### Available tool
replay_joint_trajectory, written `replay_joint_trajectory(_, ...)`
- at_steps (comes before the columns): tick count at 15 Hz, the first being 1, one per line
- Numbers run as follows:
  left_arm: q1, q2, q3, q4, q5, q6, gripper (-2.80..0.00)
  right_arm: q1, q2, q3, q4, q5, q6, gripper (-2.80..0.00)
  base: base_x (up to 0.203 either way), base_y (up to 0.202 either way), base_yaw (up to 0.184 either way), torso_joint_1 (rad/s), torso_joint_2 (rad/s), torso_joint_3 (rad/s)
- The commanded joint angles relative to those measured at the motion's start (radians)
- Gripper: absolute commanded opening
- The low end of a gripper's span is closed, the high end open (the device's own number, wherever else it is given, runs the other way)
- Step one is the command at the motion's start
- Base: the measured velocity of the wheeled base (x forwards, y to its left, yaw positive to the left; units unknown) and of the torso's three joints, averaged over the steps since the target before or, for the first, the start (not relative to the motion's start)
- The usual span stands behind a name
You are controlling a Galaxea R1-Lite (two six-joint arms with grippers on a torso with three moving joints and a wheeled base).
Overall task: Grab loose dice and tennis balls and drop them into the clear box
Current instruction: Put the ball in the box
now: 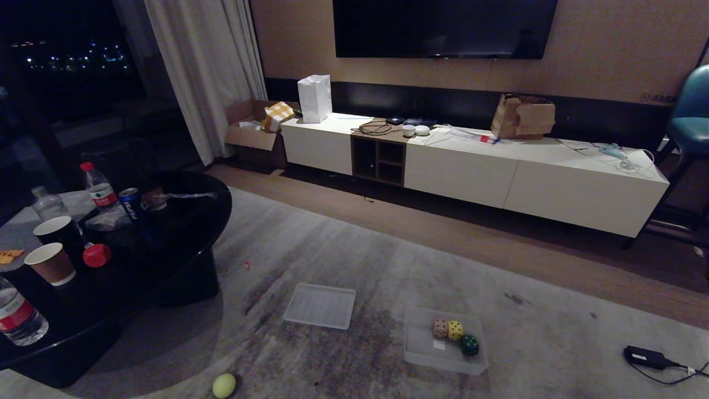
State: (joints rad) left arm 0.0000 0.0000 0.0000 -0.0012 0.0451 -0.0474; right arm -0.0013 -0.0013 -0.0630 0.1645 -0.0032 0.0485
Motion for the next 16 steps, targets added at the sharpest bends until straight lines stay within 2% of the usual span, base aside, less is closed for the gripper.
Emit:
replay_joint_trajectory(1, 0.0, 0.002, 0.002, 0.0, 0.001, -0.003, -2.8, 0.001, 0.001, 0.0, 0.001, 0.0, 0.001, -2.8, 0.0, 0.0, 0.0, 0.0, 0.0, 0.0)
replay_joint_trajectory(16, 0.0, 0.002, 0.002, -0.002, 0.001, -0.005, -2.8, 0.001, 0.001, 0.0, 0.001, 0.0, 0.001, -2.8, 0.0, 0.0, 0.0, 0.003, 0.0, -0.179)
